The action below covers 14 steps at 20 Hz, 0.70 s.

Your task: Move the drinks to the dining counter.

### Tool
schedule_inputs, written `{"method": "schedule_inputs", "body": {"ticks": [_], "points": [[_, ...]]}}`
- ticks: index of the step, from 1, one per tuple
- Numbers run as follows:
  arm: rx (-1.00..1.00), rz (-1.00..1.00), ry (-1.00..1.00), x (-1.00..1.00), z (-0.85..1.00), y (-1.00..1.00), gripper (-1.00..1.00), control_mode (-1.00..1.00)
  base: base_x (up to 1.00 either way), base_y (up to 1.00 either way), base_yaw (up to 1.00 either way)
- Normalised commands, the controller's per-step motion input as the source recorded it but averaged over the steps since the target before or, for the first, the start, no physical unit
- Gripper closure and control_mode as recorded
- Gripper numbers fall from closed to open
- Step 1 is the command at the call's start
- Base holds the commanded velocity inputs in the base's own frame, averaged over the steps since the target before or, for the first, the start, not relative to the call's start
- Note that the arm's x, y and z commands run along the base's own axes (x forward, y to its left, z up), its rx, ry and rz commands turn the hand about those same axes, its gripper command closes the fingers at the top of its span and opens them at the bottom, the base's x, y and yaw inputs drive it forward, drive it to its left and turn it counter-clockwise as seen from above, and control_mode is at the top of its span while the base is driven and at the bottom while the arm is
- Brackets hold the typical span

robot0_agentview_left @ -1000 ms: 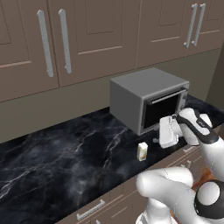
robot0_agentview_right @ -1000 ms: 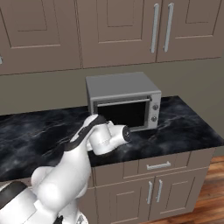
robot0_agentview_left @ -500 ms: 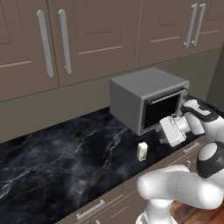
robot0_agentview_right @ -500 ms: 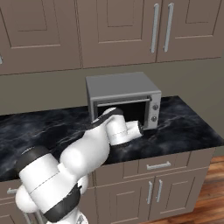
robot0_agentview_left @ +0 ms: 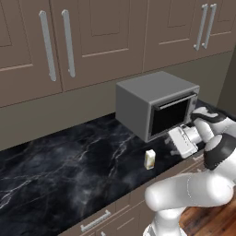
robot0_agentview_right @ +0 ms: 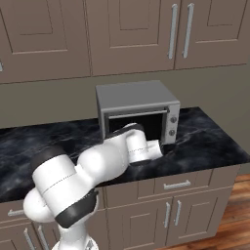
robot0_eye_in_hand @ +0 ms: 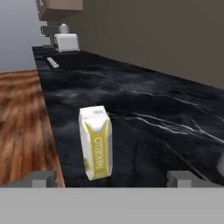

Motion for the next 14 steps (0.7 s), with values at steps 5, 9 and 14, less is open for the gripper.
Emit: {"method": "schedule_inputs", "body": {"ticks": [5,9,14], "points": [[0.00,0.00,0.00,-0.21,-0.18,0.27,-1.00,-1.00,0.00,0.00,0.00],[0.00,0.00,-0.02,-0.12,0.00,0.39,-1.00,-1.00,0.00,0.00,0.00],[0.00,0.00,-0.04,-0.19,0.11,0.20,-1.00,-1.00,0.00,0.00,0.00]]}}
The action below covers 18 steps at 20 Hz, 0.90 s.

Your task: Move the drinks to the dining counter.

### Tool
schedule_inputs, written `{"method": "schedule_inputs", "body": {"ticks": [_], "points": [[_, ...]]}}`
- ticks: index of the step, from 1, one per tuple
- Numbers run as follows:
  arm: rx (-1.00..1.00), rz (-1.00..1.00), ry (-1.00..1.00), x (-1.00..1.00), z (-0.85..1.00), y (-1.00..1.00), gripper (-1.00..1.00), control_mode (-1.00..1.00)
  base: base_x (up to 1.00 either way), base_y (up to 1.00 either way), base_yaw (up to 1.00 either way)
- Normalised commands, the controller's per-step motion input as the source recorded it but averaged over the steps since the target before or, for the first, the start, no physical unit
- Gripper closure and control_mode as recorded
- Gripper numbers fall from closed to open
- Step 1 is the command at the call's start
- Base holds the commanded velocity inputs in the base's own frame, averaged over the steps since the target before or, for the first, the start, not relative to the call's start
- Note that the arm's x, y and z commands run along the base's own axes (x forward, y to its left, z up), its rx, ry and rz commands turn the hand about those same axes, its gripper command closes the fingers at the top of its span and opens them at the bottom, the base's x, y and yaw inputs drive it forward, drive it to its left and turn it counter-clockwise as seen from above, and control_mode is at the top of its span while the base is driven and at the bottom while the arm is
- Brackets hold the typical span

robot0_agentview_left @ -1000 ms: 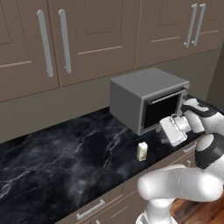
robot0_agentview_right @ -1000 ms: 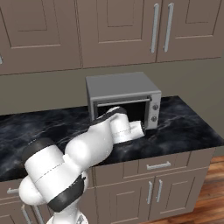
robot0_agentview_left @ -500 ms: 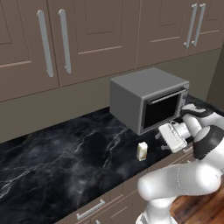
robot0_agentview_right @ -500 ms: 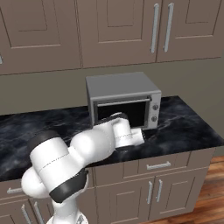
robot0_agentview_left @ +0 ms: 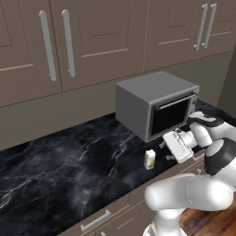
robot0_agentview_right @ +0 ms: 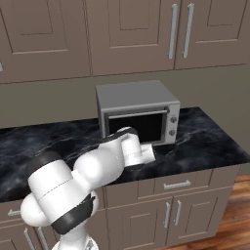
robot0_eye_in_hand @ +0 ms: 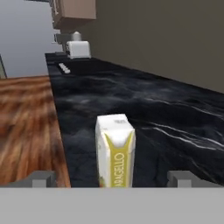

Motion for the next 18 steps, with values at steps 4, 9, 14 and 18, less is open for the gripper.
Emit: {"method": "schedule_inputs", "body": {"ticks": [4,9,14,18], "points": [[0.01,0.00,0.00,-0.09,0.05,0.01,-1.00,-1.00,0.00,0.00,0.00],[0.04,0.00,0.19,0.00,0.02,0.00,-1.00,-1.00,0.00,0.00,0.00],[0.04,0.00,0.34,0.02,0.00,0.00,-1.00,-1.00,0.00,0.00,0.00],[0.04,0.00,0.23,0.01,0.01,0.00,-1.00,-1.00,0.00,0.00,0.00]]}}
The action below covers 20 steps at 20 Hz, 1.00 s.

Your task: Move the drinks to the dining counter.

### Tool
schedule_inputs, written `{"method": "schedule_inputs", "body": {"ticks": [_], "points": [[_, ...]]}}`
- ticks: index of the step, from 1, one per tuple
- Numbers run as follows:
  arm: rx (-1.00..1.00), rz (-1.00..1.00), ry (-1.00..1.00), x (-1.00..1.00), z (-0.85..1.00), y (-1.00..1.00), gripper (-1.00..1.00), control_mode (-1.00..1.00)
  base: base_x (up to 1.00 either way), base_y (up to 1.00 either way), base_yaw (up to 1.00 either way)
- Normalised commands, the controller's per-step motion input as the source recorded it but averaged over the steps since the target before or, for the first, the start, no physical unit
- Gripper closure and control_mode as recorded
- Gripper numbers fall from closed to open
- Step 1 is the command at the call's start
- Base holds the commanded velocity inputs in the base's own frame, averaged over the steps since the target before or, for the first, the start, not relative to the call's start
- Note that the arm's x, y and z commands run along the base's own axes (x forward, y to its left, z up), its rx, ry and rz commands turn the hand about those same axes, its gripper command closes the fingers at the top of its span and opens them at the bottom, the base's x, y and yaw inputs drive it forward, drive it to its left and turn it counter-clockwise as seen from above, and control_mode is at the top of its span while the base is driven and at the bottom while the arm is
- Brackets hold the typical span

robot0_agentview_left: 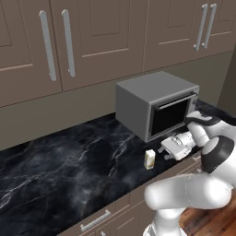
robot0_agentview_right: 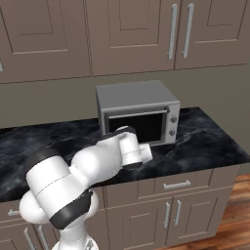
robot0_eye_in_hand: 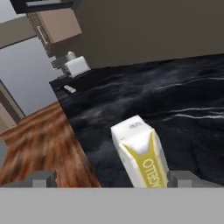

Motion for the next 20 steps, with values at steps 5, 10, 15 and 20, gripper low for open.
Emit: {"method": "schedule_inputs", "body": {"ticks": [5,10,15,20], "points": [[0.03,0.00,0.03,0.17,0.00,0.00,-1.00,-1.00,0.00,0.00,0.00],[0.01,0.00,-0.05,0.24,-0.11,0.00,-1.00,-1.00,0.00,0.00,0.00],[0.00,0.00,-0.12,0.11,-0.27,0.00,-1.00,-1.00,0.00,0.00,0.00],[0.00,0.00,-0.11,0.07,-0.21,0.00,-1.00,-1.00,0.00,0.00,0.00]]}}
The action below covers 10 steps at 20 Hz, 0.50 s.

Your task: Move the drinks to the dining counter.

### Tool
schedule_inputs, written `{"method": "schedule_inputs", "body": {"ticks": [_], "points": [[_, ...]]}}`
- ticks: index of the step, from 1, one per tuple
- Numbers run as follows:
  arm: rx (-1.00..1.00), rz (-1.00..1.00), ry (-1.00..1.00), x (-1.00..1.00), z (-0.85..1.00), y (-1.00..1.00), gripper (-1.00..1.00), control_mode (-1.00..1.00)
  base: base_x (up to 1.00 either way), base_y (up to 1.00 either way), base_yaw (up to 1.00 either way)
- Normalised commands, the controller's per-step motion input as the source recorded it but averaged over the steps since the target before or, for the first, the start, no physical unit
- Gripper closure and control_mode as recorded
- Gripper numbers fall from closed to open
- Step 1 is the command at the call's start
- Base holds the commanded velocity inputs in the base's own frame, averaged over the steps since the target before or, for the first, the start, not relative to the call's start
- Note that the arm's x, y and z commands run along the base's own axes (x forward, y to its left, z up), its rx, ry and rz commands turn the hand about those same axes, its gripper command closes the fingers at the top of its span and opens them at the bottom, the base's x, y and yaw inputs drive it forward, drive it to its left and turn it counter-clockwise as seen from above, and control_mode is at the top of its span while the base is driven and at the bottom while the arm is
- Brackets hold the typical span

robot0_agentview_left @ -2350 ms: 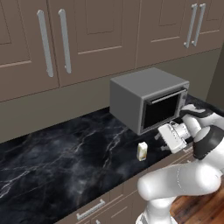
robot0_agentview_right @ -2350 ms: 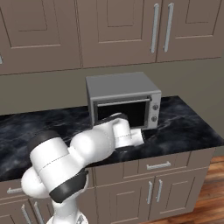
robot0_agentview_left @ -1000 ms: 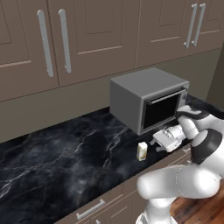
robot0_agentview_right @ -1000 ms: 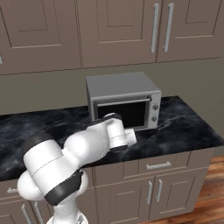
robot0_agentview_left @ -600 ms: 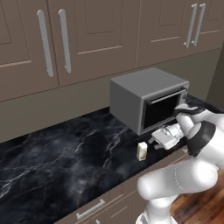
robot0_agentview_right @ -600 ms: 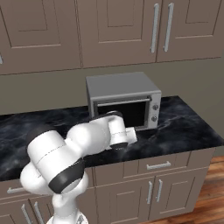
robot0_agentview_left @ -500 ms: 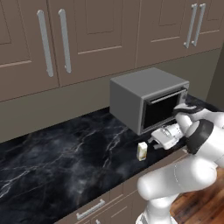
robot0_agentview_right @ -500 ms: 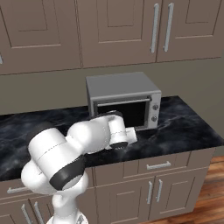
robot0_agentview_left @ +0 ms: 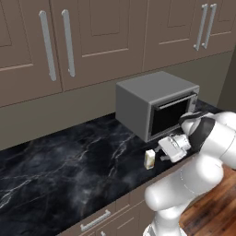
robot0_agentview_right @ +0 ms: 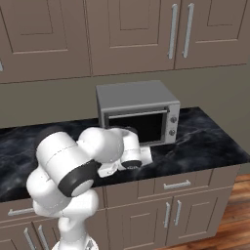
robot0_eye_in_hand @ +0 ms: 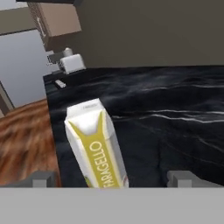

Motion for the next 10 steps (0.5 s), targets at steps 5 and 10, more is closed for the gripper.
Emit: {"method": "schedule_inputs", "body": {"ticks": [5,10], "points": [[0.00,0.00,-0.03,0.00,-0.01,0.01,-1.00,-1.00,0.00,0.00,0.00],[0.00,0.00,0.00,0.00,0.00,0.06,-1.00,-1.00,0.00,0.00,0.00]]}}
